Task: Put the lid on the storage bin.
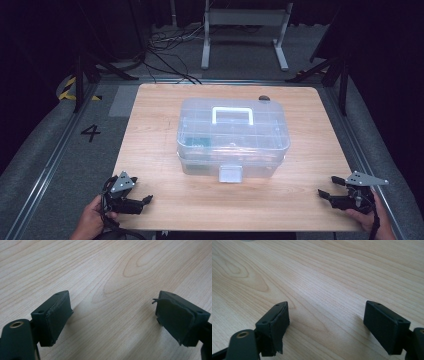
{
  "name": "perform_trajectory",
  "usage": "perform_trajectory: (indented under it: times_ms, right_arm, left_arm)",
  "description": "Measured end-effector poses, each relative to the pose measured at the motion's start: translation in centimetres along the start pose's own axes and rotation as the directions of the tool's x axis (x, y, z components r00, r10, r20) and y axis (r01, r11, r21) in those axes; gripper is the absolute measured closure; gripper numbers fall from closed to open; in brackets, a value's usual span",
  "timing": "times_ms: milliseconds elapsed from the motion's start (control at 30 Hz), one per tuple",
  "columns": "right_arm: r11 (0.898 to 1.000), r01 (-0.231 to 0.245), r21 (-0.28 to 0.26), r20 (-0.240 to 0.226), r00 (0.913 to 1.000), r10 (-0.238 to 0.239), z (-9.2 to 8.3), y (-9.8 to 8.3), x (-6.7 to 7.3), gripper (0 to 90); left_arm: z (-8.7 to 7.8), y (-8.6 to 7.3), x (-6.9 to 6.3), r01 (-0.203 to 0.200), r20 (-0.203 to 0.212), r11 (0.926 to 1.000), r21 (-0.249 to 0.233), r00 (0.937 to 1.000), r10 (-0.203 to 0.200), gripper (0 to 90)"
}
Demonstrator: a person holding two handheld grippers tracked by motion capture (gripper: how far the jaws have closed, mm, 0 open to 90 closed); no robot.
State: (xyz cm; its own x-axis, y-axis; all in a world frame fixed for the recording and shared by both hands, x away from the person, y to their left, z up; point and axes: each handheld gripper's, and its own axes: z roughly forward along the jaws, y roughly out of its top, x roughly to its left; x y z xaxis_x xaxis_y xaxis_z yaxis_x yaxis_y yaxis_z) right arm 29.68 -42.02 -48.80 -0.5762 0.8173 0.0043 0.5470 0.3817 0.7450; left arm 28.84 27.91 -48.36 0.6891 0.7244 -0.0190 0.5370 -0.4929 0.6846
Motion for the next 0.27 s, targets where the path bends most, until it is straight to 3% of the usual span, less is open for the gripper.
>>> perform_trajectory:
  times_ms: [267]
  right_arm:
    - [1.0, -0.001, 0.001, -0.001, 1.0, 0.001, 0.0, 0.0, -0.01, 20.9]
  left_arm:
    - [0.02, 0.01, -0.06, 0.004, -0.004, 1.0, -0.002, 1.0, -0.004, 13.9]
